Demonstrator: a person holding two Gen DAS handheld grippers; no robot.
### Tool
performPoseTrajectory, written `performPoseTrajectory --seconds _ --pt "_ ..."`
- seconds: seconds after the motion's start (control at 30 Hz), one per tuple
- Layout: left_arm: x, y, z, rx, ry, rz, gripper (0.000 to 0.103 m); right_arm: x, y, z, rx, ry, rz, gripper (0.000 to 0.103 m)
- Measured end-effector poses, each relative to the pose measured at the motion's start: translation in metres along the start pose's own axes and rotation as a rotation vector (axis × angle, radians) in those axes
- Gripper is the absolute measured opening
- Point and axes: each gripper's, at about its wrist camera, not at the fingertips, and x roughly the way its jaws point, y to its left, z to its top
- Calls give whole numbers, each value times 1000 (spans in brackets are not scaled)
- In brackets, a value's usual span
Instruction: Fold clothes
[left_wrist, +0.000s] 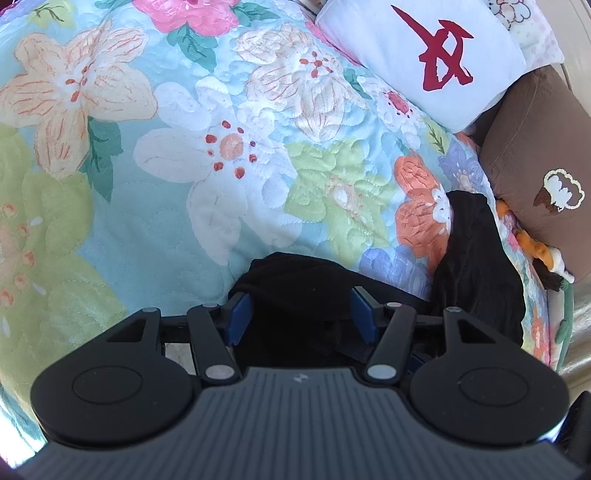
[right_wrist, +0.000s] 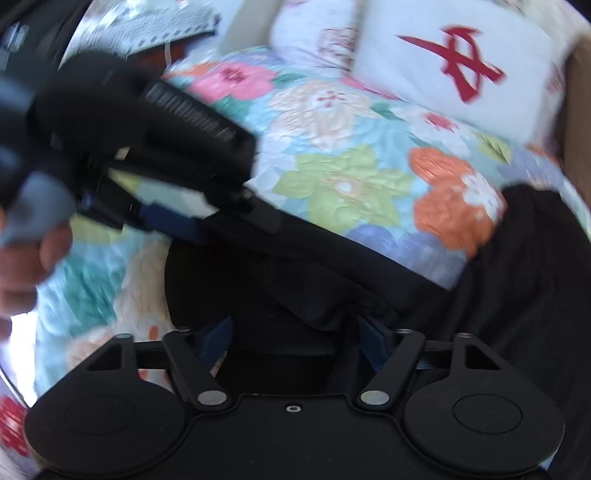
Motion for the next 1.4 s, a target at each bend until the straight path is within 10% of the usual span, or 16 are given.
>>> performPoseTrajectory --seconds 0.1,0.17,0.23,0.57,0.73,1.0,1.23,1.4 --pt "0 1 0 -8 0 9 57 12 5 2 -45 -1 15 78" --pt "-1 1 -1 -6 -2 9 57 12 -1 6 -29 -12 40 58" --pt "-5 -2 -2 2 -6 9 57 5 -8 11 -4 -23 38 12" --pt "-32 -17 -14 95 -75 -25 57 -53 -95 9 474 -170 192 9" --pt "-40 -60 -34 357 -101 -43 57 -87 -94 1 369 -225 -1 9" --pt "-32 -99 -56 489 -57 -183 63 -98 -130 -19 568 -279 79 9" --pt "-6 -56 -36 46 19 -229 71 -103 -128 -33 589 -282 104 9" --pt "11 -57 -36 -14 56 -232 72 -101 -129 -47 645 -287 143 9"
